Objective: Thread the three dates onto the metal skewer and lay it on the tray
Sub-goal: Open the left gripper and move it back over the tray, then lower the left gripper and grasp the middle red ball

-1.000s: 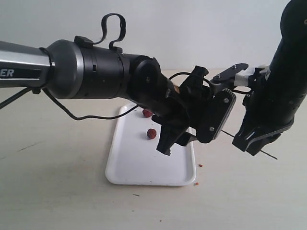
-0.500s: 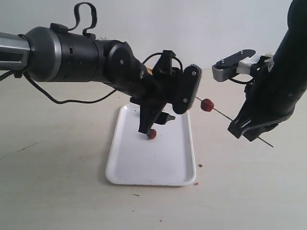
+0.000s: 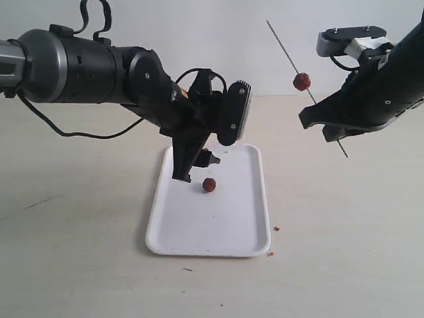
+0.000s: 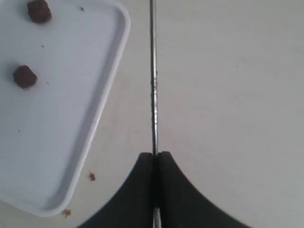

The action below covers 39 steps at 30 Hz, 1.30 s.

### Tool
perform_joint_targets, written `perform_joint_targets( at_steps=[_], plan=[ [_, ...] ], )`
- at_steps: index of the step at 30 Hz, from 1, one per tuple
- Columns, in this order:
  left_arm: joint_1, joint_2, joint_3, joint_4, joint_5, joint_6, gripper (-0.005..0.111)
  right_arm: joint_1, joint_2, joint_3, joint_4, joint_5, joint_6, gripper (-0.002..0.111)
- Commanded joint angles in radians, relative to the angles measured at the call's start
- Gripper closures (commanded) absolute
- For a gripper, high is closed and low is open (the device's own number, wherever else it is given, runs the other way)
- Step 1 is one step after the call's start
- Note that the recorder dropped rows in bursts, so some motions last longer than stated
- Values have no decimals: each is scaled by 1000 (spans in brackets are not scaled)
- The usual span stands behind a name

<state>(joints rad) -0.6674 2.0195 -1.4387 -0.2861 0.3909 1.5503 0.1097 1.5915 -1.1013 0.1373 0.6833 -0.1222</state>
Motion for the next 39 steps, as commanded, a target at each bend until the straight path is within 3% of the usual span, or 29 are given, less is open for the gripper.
perform_joint_targets(
  at_steps=[1, 4, 8, 14, 18, 23, 29, 32, 39],
  plan=[
    [2, 0, -5, 120, 72, 32, 39, -4, -8, 3, -48, -43, -65, 108],
    [2, 0, -5, 205, 155, 89, 39, -4, -8, 10, -90, -26, -75, 108],
    [2, 6, -5, 225, 171, 91, 39, -12, -8, 47, -90, -139, -103, 108],
    [2, 72, -5, 238, 148, 153, 39, -86, -8, 62, -46, -244, -62, 108],
    [2, 119, -7, 335, 85, 136, 39, -88, -8, 67, -32, -240, -91, 108],
    [2, 121, -7, 335, 13, 136, 40, -88, -8, 67, -8, -240, -131, 108],
    [2, 141, -7, 329, 18, 136, 40, -86, -8, 67, 2, -238, -144, 108],
    [2, 153, -62, 300, 77, 17, 40, -86, -8, 67, 2, -238, -146, 108],
    [-19, 227, -213, 268, 266, 15, 40, -86, -8, 67, 2, -238, -163, 108]
  ],
)
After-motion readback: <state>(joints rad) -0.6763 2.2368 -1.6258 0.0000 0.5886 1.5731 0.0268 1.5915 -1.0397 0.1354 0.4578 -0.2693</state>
